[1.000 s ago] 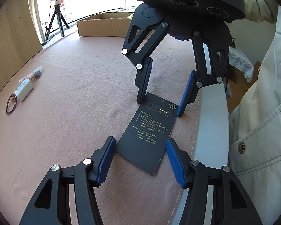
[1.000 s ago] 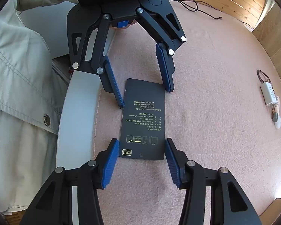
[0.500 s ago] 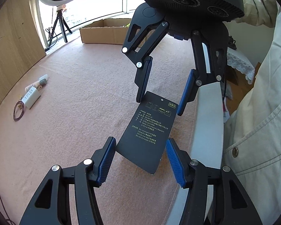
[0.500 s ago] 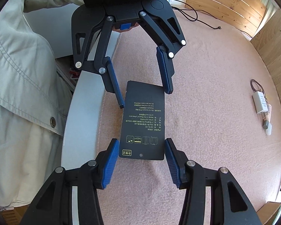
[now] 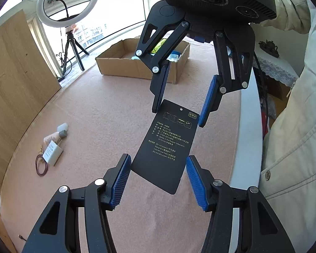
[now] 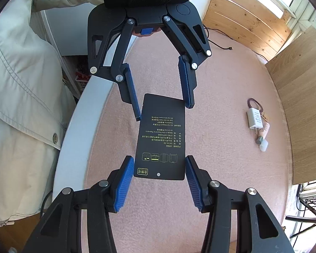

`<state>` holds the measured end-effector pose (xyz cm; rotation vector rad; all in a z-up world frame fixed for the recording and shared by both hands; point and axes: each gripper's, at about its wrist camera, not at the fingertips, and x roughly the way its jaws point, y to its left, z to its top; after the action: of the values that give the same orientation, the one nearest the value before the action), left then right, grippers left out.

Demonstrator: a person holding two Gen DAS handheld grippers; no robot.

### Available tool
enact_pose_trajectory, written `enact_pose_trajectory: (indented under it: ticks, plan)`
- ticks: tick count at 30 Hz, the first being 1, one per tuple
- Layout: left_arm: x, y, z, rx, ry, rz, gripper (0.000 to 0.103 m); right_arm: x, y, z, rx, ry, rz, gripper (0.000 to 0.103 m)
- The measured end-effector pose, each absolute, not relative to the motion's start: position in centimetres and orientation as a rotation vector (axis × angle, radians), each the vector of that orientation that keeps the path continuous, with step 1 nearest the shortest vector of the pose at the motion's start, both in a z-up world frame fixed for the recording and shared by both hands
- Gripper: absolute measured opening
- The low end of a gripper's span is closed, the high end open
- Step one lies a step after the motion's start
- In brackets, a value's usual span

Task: Organize objects
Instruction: 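Carry the black card with the right gripper and drop it into the box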

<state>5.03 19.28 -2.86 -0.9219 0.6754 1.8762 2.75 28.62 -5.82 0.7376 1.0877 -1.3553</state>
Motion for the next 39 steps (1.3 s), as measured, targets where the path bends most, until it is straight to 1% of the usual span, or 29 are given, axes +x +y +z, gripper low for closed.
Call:
enact_pose_trajectory:
  ticks: [3,14,20,21,22,23,24,27,28,29,31,36,39]
  plan:
    - [3.5,22.7,-1.9,-0.903,0.698,1.87,0.058,1.0,31.1,-5.3,0.732,1.093,-1.387,0.045]
    - [-4.2,38.4,-0.9,-0.802,0.792,1.722,0.058,-1.9,45.8,-3.2,0.83,1.091,-1.596,0.045]
    - [-7.8,46.0,-1.0,-0.768,0.815,1.668,0.059,-4.6,50.6,-3.6,0.883,1.064,-1.697,0.045]
    - [-8.2,46.9,-1.2,-0.773,0.82,1.682,0.064,-4.7,51.2,-3.9,0.896,1.059,-1.704,0.045]
    - [-8.5,47.6,-1.5,-0.787,0.828,1.704,0.079,-5.1,51.3,-4.5,0.913,1.071,-1.7,0.046]
    - [-8.6,48.1,-1.7,-0.789,0.841,1.734,0.085,-5.2,51.4,-5.0,0.918,1.097,-1.708,0.046]
    - [-8.5,48.3,-1.9,-0.78,0.851,1.762,0.091,-5.2,51.6,-5.3,0.922,1.104,-1.723,0.046]
    - [-8.0,47.7,-2.6,-0.802,0.859,1.802,0.092,-5.1,52.4,-4.9,0.916,1.043,-1.777,0.048]
    - [-7.6,47.0,-2.9,-0.811,0.865,1.826,0.092,-5.2,52.3,-4.7,0.904,1.034,-1.803,0.051]
    - [-7.2,46.2,-3.1,-0.823,0.861,1.845,0.092,-5.2,52.3,-4.5,0.896,1.028,-1.821,0.057]
    - [-6.9,44.8,-3.5,-0.854,0.844,1.891,0.092,-5.4,52.1,-4.2,0.884,1.033,-1.837,0.064]
    - [-6.0,38.6,-4.0,-0.918,0.739,2.035,0.092,-6.0,49.8,-3.5,0.877,1.066,-1.863,0.064]
    - [-5.4,34.9,-3.7,-0.965,0.658,2.14,0.094,-7.1,47.5,-3.2,0.896,1.043,-1.911,0.064]
